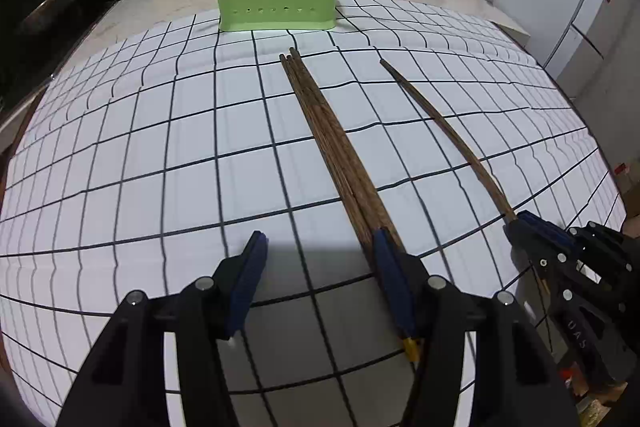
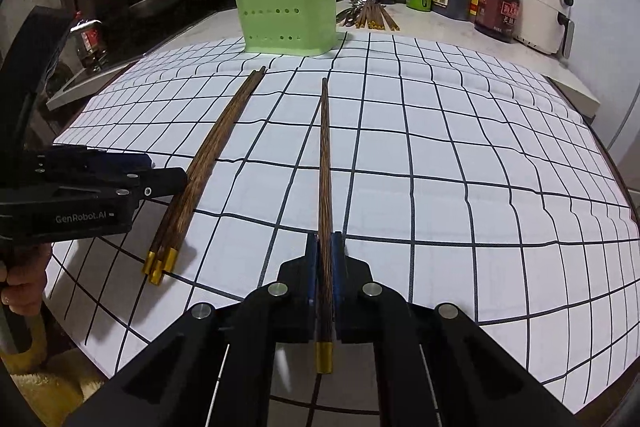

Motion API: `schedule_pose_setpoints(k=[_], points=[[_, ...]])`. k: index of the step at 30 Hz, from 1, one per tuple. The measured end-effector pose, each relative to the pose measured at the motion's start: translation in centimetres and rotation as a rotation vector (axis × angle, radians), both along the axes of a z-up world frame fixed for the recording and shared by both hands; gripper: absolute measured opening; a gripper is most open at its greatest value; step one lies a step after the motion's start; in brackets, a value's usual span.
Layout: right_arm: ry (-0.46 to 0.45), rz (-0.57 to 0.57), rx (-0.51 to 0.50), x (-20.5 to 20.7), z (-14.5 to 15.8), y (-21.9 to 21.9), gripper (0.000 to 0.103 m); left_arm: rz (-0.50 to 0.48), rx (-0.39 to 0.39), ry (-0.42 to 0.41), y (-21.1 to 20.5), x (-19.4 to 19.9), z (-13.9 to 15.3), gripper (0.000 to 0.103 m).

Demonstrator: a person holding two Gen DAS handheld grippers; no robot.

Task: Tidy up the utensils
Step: 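Close the right tool on a chopstick while the left tool grasps another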

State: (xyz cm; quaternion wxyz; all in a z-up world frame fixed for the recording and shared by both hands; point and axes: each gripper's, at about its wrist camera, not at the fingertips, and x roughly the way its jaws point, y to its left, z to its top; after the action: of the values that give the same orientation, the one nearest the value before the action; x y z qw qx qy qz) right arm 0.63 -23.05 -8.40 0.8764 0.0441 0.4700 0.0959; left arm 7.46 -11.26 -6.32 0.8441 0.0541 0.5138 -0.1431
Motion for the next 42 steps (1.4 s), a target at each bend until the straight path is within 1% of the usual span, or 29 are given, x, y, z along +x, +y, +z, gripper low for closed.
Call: schedule_pose_setpoints(k=[4,9,10,11,12,15,17,18,20,22,23,25,26,28,33,34,36,37,38,40,42], points=[[-0.006,0.006,-0.021,0.2,0.0,0.5,0.008,-0.018,0.062,-0.007,-0.3,0.0,0.2,0.055],[-0.006,0.016,-0.032,0.7,0.0,1.3,0.009,-0.052,0.072,0.0,-1.5,0.4,0.2,0.056],[-0.007,0.017,-0.035,0.7,0.0,1.3,0.009,-0.064,0.074,-0.003,-1.8,0.4,0.2,0.057],[-0.009,0.017,-0.039,0.7,0.1,1.4,0.009,-0.069,0.077,-0.005,-1.9,0.5,0.2,0.06],[-0.01,0.016,-0.043,0.6,0.2,1.4,0.009,-0.069,0.081,-0.005,-1.9,0.7,0.1,0.061],[-0.014,0.008,-0.045,0.4,0.5,1.3,0.009,-0.035,0.089,0.01,-0.4,1.0,0.1,0.061],[-0.016,0.002,-0.043,0.3,0.6,1.1,0.009,0.002,0.117,0.018,1.2,1.0,-0.1,0.061],[-0.016,0.0,-0.041,0.3,0.6,1.0,0.009,0.019,0.118,0.021,1.8,1.1,-0.2,0.061],[-0.019,-0.006,-0.041,0.3,0.6,0.9,0.009,0.038,0.065,0.023,3.4,1.0,0.0,0.06],[-0.017,-0.009,-0.039,0.3,0.6,0.8,0.009,0.036,0.024,0.016,4.1,0.7,0.3,0.06],[-0.016,-0.008,-0.038,0.4,0.5,0.9,0.009,0.022,-0.01,0.006,4.1,0.4,0.5,0.06],[-0.012,-0.004,-0.039,0.4,0.5,1.0,0.009,-0.004,-0.031,0.008,3.6,0.2,0.5,0.06],[-0.012,-0.003,-0.04,0.5,0.5,1.2,0.009,-0.01,-0.032,0.005,3.3,0.1,0.5,0.06],[-0.012,0.001,-0.04,0.4,0.5,1.4,0.009,-0.015,0.001,0.004,2.7,0.2,-0.1,0.059],[-0.012,0.0,-0.044,0.3,0.5,1.5,0.009,-0.02,0.049,-0.007,2.3,0.5,-0.6,0.057],[-0.013,-0.001,-0.044,0.2,0.5,1.5,0.009,-0.022,0.062,-0.013,2.3,0.4,-0.7,0.056],[-0.011,0.004,-0.044,0.2,0.4,1.5,0.009,-0.037,0.087,-0.034,2.2,0.2,-0.7,0.051],[-0.012,0.015,-0.046,0.1,0.4,1.7,0.009,-0.046,0.091,-0.042,2.4,0.2,-0.7,0.044],[-0.011,0.025,-0.052,-0.1,0.3,1.8,0.009,-0.052,0.095,-0.049,2.7,0.1,-0.6,0.033],[-0.018,0.039,-0.062,-0.5,0.1,1.9,0.009,-0.05,0.111,-0.061,4.0,-0.1,-0.5,0.026],[-0.019,0.039,-0.056,-0.9,0.1,1.5,0.01,-0.051,0.093,-0.064,5.7,-0.5,-0.5,0.026]])
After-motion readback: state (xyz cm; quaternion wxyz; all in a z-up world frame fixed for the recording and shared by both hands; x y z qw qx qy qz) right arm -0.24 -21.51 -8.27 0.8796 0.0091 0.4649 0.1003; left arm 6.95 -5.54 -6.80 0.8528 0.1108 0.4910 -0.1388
